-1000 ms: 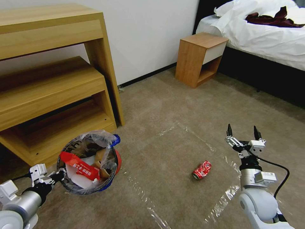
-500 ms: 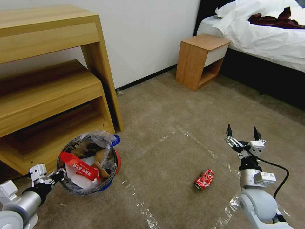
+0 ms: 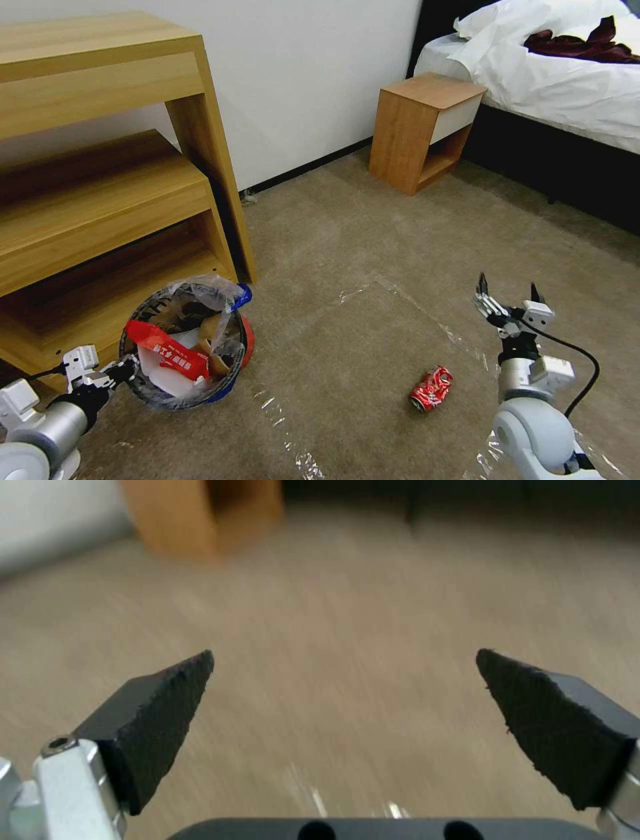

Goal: Pick up the trash bin and place the garbage on the floor into it.

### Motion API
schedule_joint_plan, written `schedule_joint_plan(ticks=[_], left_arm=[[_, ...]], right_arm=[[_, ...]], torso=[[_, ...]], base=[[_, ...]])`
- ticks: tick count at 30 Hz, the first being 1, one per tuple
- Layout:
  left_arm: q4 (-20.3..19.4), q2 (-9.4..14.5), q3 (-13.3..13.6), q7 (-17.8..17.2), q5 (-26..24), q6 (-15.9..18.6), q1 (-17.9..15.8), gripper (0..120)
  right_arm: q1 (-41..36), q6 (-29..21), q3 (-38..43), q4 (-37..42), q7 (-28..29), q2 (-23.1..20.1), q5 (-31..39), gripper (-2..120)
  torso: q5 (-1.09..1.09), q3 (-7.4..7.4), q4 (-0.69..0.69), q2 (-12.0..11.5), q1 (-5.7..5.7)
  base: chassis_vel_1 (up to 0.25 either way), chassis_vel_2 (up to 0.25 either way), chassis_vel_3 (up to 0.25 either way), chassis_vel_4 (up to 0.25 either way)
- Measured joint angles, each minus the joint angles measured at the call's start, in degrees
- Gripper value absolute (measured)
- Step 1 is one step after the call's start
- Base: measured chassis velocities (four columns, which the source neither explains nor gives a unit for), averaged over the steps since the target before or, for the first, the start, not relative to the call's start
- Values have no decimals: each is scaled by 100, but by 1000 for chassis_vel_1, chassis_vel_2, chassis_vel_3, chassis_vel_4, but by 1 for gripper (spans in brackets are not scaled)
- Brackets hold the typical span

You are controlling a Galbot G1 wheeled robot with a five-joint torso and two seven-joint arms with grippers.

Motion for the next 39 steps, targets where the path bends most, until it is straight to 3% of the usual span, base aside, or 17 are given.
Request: schedule_joint_plan(ticks=[1,4,5,8,15,29,39], left_arm=[[0,0,0,0,0,0,0,0],[61,2,9,4,0,-10,-27,0],[61,2,9,4,0,-10,-27,0],[132,4,38,4,1,-18,-86,0],[238,-12,84,3,15,-42,-171,0],[296,-53,88,10,30,-80,-206,0],[308,-147,104,18,89,-83,-201,0]], right_arm=[[0,0,0,0,0,0,0,100],[16,-785,8,146,881,-164,1228,100],[16,-785,8,146,881,-164,1228,100],[21,-1288,30,282,1586,-264,2281,100],[40,-1627,-159,283,2352,-295,3298,100],[180,-1851,-508,-469,2580,-246,3723,100],[679,-1948,-1334,-1267,2401,256,3662,100]], torso=[[0,0,0,0,0],[0,0,0,0,0],[0,0,0,0,0],[-1,0,0,0,0],[-2,0,0,0,0],[0,0,0,0,0],[-2,0,0,0,0]], base=[[0,0,0,0],[0,0,0,0],[0,0,0,0],[0,0,0,0],[0,0,0,0],[0,0,0,0],[0,0,0,0]])
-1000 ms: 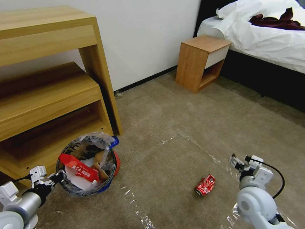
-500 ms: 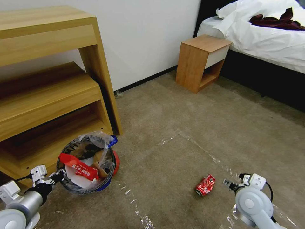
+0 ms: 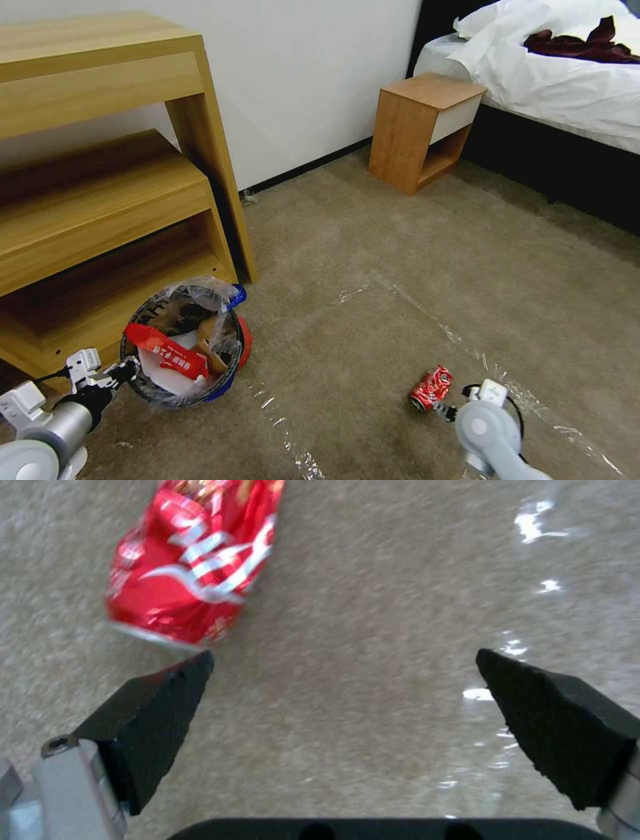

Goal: Pick up the trash bin and place the garbage on the floor into it.

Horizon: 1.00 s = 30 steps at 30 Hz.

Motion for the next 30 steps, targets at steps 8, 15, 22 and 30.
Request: schedule_joint_plan(ticks=[8,15,22,30], left_arm=[[-66,-34,-65,0,-18,-4,87,0],[-78,-42,-75,0,-38,-7,110,0],[-78,-56,-56,-3,-43,-8,105,0],[-63,-78,-62,7,-43,-28,148,0]], right_arm=[[323,49,-175,-405,-294,151,-114,100],[519,156,-186,-675,-486,221,-175,100],[658,272,-226,-919,-636,410,-231,100],[655,388,-250,-916,-746,469,-407,100]], torso=[[0,0,0,0,0],[0,0,0,0,0],[1,0,0,0,0],[1,0,0,0,0]], base=[[0,0,0,0],[0,0,0,0],[0,0,0,0],[0,0,0,0]])
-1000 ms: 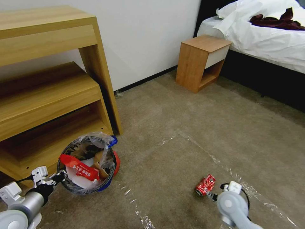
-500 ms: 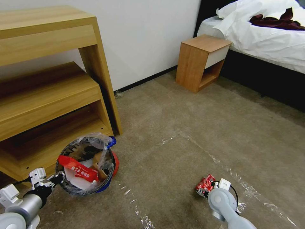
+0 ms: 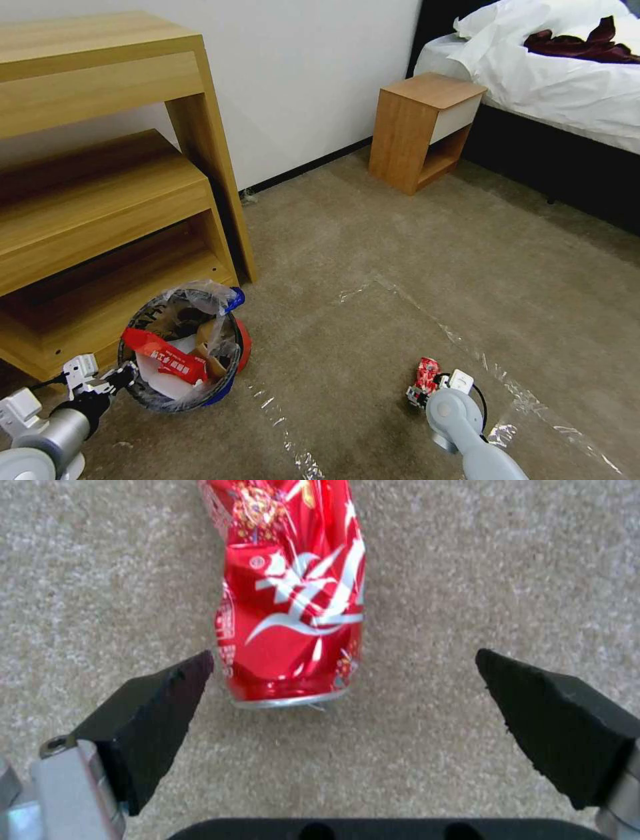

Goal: Pick up the trash bin and place the garbage on the floor into it.

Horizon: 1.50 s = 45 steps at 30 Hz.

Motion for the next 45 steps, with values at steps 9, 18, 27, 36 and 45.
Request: schedule_joint_plan(ticks=[9,18,27,36,45], left_arm=[[-62,-20,-34,63,-33,-45,86,0],[-129,-97,-18,83,-63,-53,134,0],[-181,-115,-33,92,-61,-58,182,0],[-190,-103,-56,88,-80,-59,167,0],[-182,-112,-35,75,-83,-61,140,0]], right_arm=[[76,211,-117,-181,-223,46,-316,98],[254,325,-279,-460,-406,141,-503,97],[461,452,-449,-751,-546,222,-659,82],[628,552,-548,-925,-637,175,-750,52],[702,643,-615,-1104,-728,160,-861,23]], torso=[[0,0,0,0,0],[0,0,0,0,0],[0,0,0,0,0],[0,0,0,0,0],[0,0,1,0,0]], base=[[0,0,0,0],[0,0,0,0],[0,0,0,0],[0,0,0,0],[0,0,0,0]])
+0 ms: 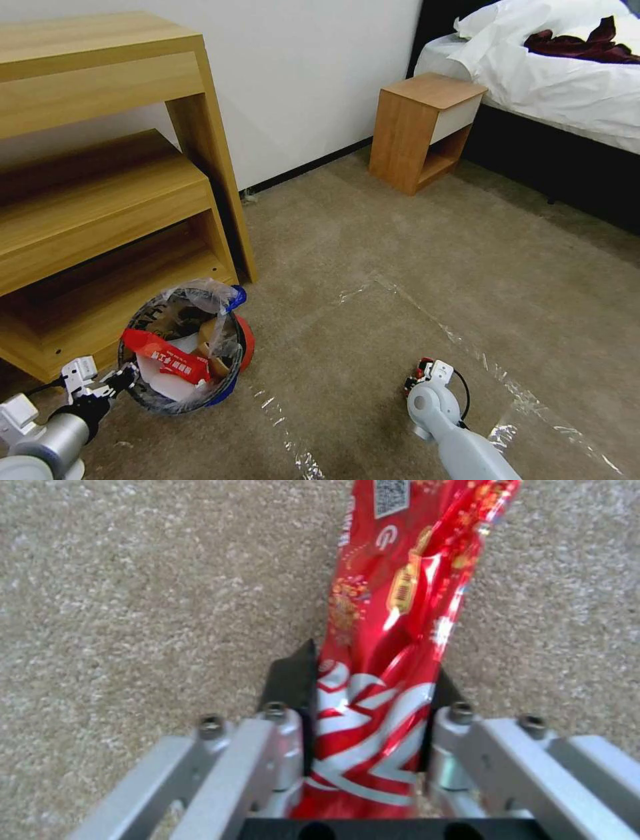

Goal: Pick up the trash bin and place the garbage on the floor into it.

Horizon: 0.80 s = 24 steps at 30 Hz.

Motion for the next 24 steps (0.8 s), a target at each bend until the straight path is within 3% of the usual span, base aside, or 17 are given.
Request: schedule_joint_plan(ticks=[4,14,20,22,24], left_arm=[[29,-8,4,0,0,-3,0,0],[83,26,4,-5,4,-6,-35,0],[85,69,12,-42,-13,-6,-76,0],[63,87,18,-59,-16,-2,-69,0],[47,93,20,-62,-17,0,-64,0]], right_arm=[[0,47,-38,-52,-37,16,-76,11],[-87,445,-2,225,-429,-203,-263,9],[-192,1264,135,888,-1289,-612,-530,9],[-216,1875,161,1253,-1841,-865,-724,9],[-211,2099,152,1356,-2004,-944,-773,9]], torso=[[0,0,0,0,0],[1,0,-1,0,0],[1,1,-2,0,0],[1,0,-1,0,0],[0,1,-1,0,0]], base=[[0,0,0,0],[0,0,0,0],[0,0,0,0],[0,0,0,0],[0,0,0,0]])
